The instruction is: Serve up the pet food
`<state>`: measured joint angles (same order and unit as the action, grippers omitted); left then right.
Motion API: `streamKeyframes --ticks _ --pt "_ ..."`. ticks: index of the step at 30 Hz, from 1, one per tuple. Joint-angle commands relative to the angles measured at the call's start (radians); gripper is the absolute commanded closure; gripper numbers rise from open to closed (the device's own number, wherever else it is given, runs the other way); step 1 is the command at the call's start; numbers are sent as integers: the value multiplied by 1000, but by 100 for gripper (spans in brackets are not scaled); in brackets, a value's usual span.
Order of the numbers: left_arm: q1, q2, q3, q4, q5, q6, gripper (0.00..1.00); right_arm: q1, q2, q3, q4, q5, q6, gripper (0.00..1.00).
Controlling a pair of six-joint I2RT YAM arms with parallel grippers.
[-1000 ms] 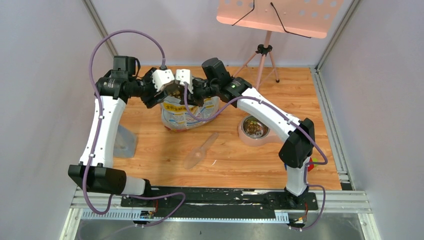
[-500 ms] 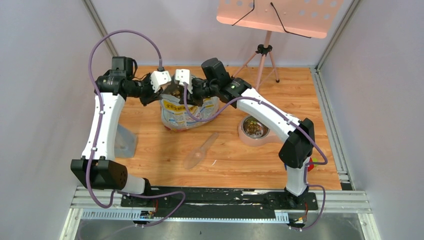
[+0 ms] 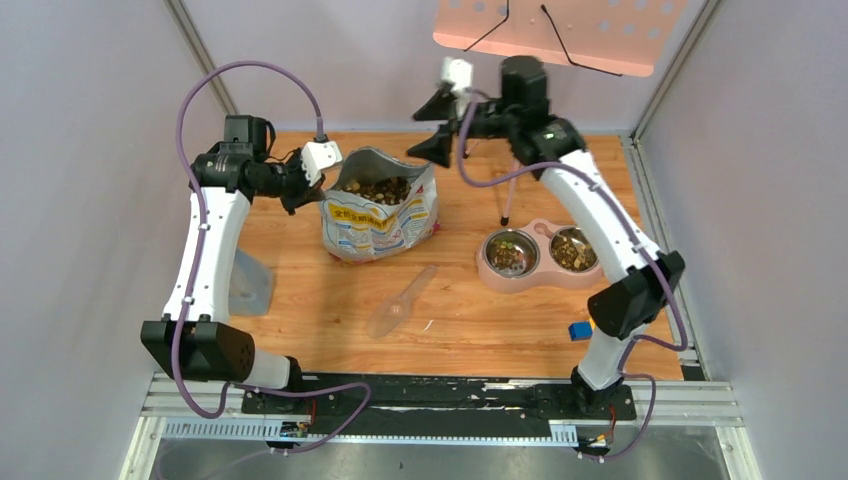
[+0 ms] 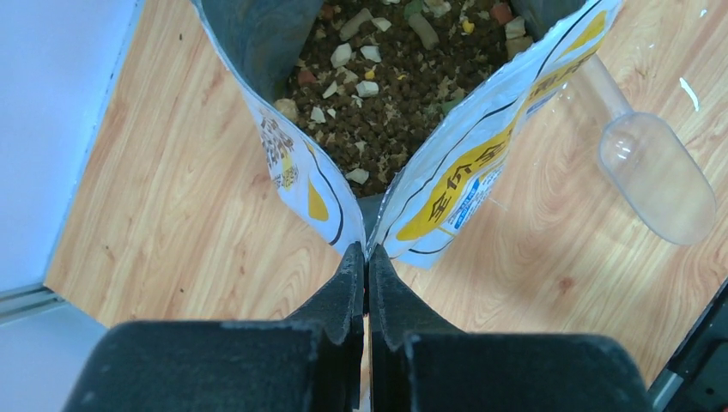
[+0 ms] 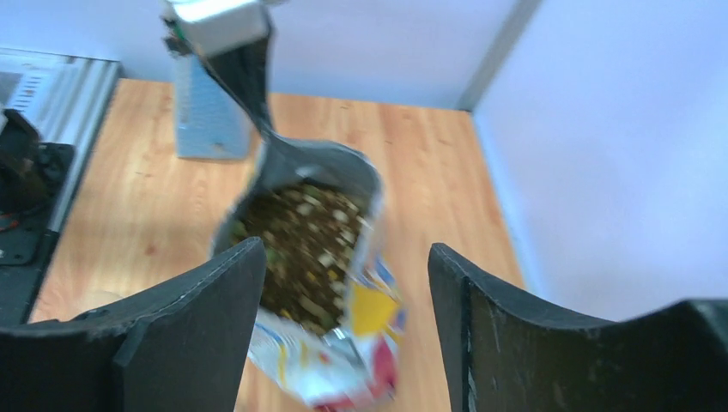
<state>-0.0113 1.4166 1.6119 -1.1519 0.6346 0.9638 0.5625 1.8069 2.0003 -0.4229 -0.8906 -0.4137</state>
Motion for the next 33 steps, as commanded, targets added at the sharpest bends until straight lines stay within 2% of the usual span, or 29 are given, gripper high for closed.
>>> streamKeyframes --ticks 1,5,9,16,27,31,33 --pt "7 -74 -7 151 -7 -80 100 -125 -81 3 -134 -152 -96 29" --pt "7 -103 -27 198 -16 -149 100 -160 -81 -39 -226 -141 -232 31" --pt "7 -123 -42 205 -23 -160 100 -158 -77 -93 -245 -123 -332 34" --pt "7 -138 -50 204 -32 -174 100 -153 -31 -96 -315 -95 -494 39" --pt "7 -130 -41 197 -33 -163 100 -142 93 -25 -312 -48 -540 46" --pt "7 -124 -39 199 -36 -163 100 -131 126 14 -303 -59 -532 54" --pt "7 -119 -35 205 -36 -176 100 -122 125 17 -295 -75 -523 55"
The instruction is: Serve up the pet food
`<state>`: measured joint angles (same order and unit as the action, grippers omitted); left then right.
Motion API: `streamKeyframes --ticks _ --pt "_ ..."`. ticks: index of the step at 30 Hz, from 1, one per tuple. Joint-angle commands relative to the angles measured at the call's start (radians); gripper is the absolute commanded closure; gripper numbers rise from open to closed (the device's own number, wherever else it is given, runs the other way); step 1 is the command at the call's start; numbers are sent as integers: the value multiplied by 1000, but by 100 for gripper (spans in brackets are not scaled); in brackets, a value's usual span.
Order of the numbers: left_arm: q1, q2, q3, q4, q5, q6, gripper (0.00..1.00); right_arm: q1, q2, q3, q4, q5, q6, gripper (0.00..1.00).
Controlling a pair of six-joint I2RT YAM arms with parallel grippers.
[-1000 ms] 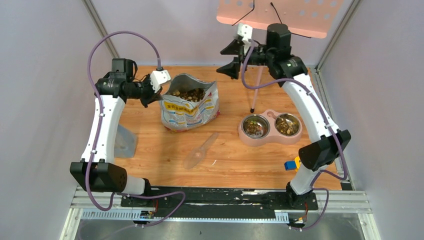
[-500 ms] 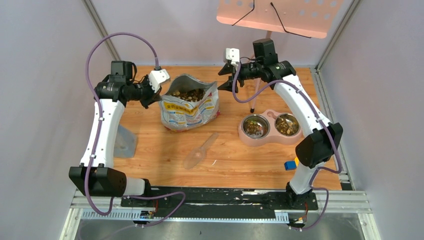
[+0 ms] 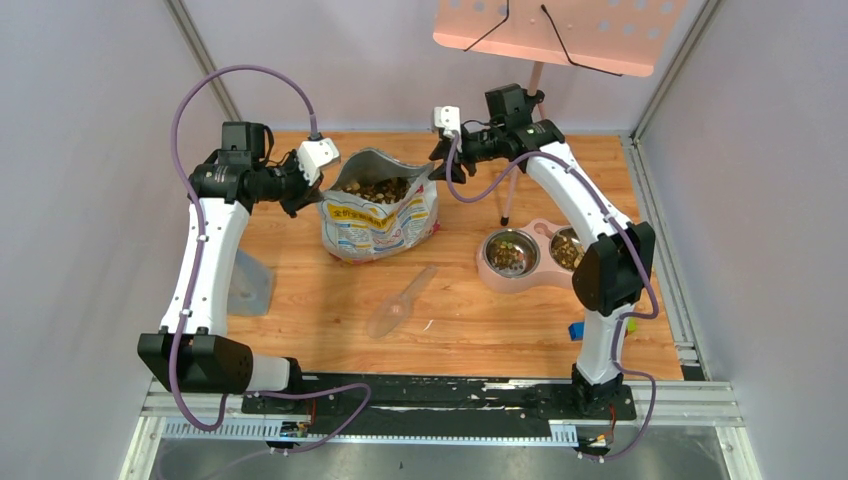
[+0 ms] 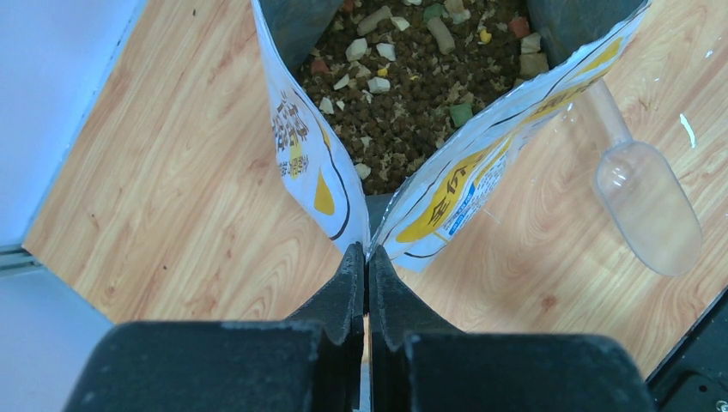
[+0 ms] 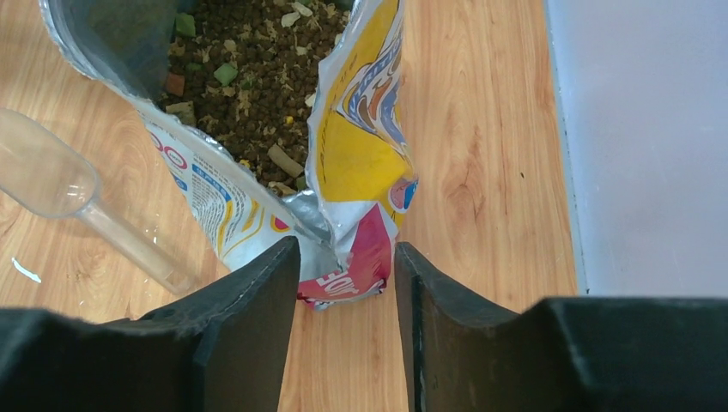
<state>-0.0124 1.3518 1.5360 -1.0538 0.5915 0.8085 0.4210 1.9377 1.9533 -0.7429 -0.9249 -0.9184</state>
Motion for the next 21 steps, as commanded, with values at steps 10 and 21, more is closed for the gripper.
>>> streamKeyframes --ticks 10,21 --pt "8 -59 22 142 2 -34 100 78 -65 -50 28 35 -125 66" --pt "79 -106 70 144 -34 38 100 19 -68 128 -50 10 70 100"
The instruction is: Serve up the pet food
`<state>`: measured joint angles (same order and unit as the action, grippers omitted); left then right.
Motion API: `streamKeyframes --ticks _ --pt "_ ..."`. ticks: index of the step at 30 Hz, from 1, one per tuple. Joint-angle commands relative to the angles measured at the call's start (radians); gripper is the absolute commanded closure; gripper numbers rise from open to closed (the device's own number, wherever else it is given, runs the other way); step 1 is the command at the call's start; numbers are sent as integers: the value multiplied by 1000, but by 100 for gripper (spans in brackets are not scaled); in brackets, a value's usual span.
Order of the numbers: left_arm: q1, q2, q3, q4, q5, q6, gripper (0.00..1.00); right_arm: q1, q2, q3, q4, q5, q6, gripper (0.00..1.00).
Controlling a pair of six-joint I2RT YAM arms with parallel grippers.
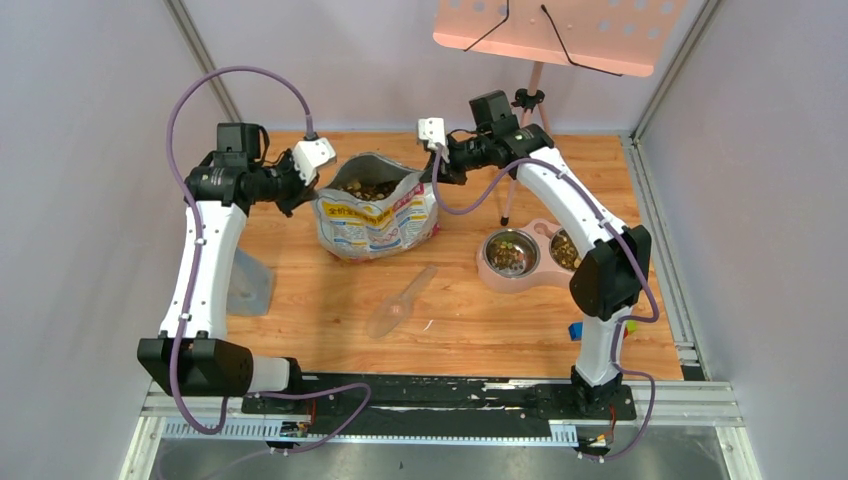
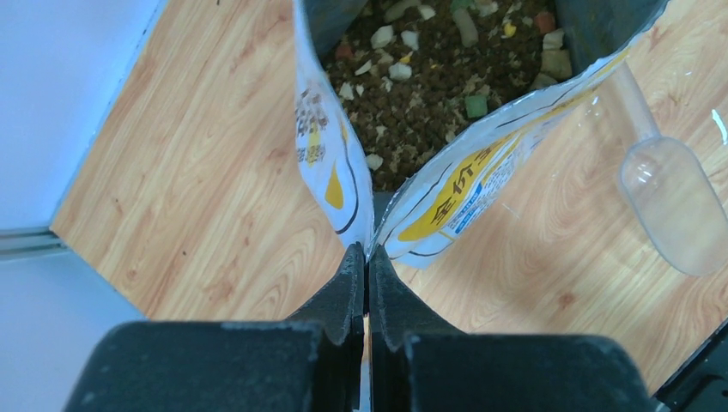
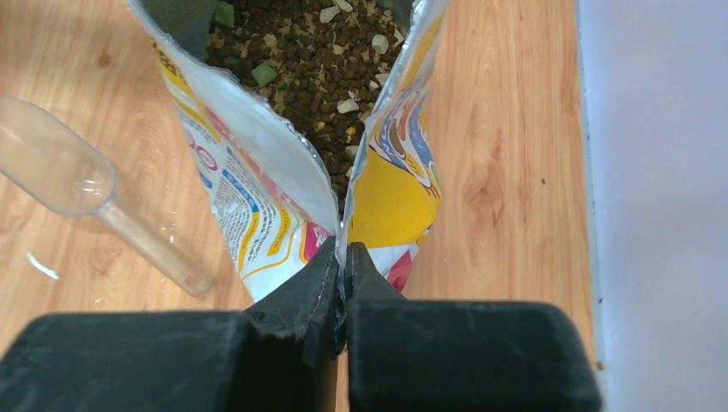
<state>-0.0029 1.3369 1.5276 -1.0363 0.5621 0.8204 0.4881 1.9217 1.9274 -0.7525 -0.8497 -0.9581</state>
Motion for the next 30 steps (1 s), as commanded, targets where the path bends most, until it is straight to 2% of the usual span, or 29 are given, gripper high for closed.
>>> streamKeyframes --ticks 1,6,15,22,29,30 --pt "84 -76 117 101 7 10 100 -62 -45 198 -72 -82 124 100" --pt "194 -30 231 31 105 -25 100 -100 -69 286 -156 -101 125 100" --pt "201 -17 315 -48 207 -92 100 -163 -102 241 -139 -85 176 100" --pt "201 -42 154 4 254 -119 100 -162 -73 214 -111 -106 215 100" --pt "188 -56 70 54 280 -159 100 -157 -45 202 -109 -100 207 100" --pt "185 -64 57 62 279 -163 94 -155 -46 197 -109 -98 208 100"
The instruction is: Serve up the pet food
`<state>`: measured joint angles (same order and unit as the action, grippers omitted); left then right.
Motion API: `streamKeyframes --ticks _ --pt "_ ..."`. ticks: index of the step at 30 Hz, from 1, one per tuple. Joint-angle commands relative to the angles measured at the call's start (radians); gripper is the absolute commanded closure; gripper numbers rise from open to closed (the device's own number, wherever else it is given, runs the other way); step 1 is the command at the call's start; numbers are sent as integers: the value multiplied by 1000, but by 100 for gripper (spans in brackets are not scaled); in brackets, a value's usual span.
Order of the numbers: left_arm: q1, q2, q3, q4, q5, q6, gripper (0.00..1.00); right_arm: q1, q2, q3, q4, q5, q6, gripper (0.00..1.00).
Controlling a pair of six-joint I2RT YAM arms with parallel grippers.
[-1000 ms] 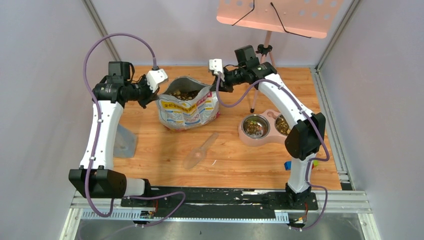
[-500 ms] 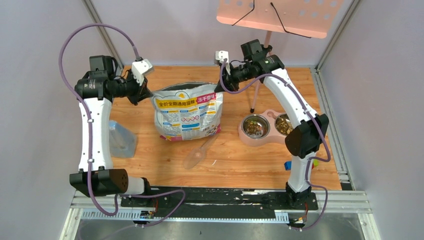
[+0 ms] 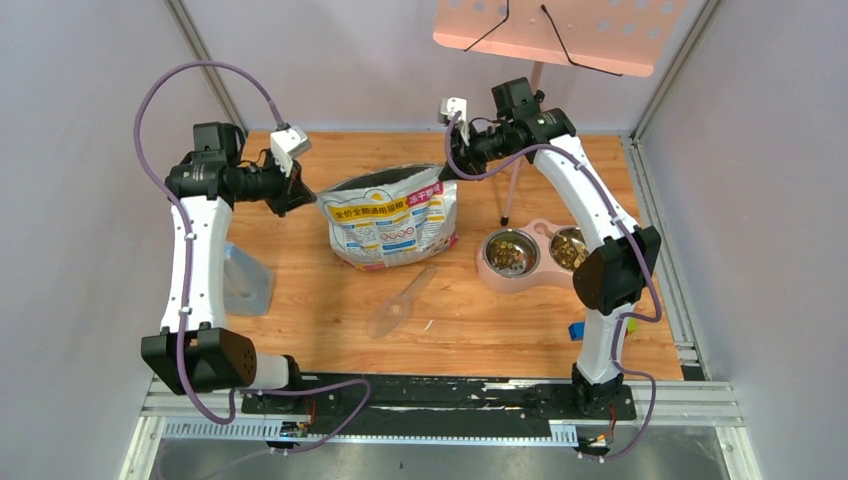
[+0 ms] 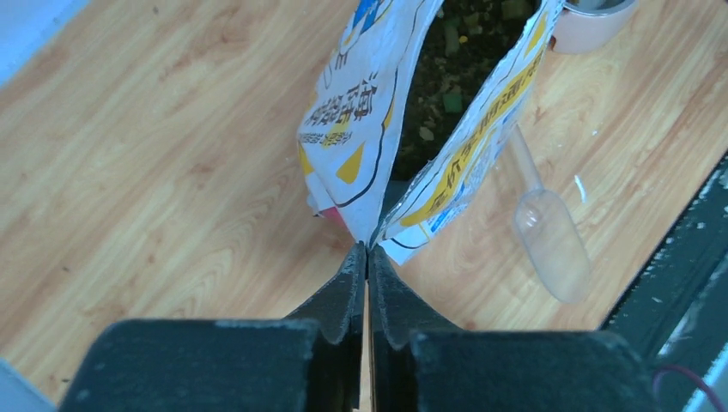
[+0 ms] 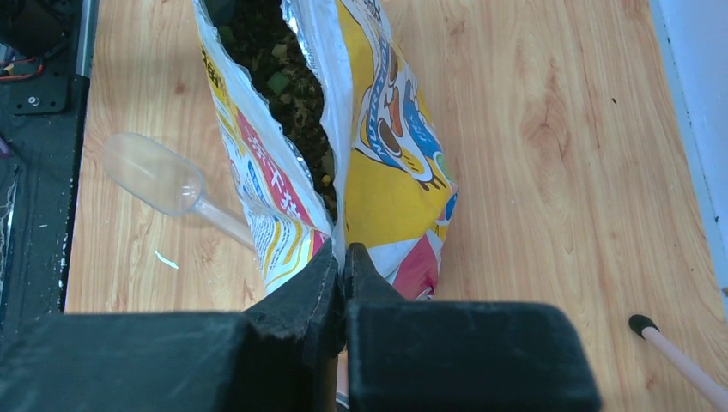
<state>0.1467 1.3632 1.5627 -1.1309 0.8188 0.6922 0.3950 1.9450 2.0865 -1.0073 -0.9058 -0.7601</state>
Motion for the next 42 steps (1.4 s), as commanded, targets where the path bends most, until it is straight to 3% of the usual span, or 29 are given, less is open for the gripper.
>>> streamKeyframes --ticks 1,3,5,14,20,23,33,35,37,40,42 --pt "35 -103 9 160 21 -45 71 -62 -70 33 145 -40 10 100" --pt "19 -125 -1 157 16 -45 44 -60 -73 24 145 -33 9 100" --pt "-16 -147 -7 133 -5 -29 34 -58 -73 18 146 -28 7 100" --pt "-208 -127 -33 183 -120 36 29 -56 -69 14 146 -28 12 100" --pt "-246 -36 -1 203 -187 100 30 -54 -76 14 146 -26 7 100" --pt "-251 5 37 170 -168 124 34 -54 -84 10 145 -19 1 100" --pt "-252 34 83 51 -110 262 66 -54 -98 -13 145 0 -9 100" --pt "-252 41 94 26 -104 278 77 -53 -100 -15 145 2 -15 100" --pt "-252 46 103 4 -99 289 85 -51 -108 -20 145 -3 -28 86" --pt "-253 49 107 -13 -102 299 92 -34 -121 -19 146 -29 -47 57" --pt "-252 46 110 -13 -105 306 97 -11 -122 -17 147 -31 -70 45"
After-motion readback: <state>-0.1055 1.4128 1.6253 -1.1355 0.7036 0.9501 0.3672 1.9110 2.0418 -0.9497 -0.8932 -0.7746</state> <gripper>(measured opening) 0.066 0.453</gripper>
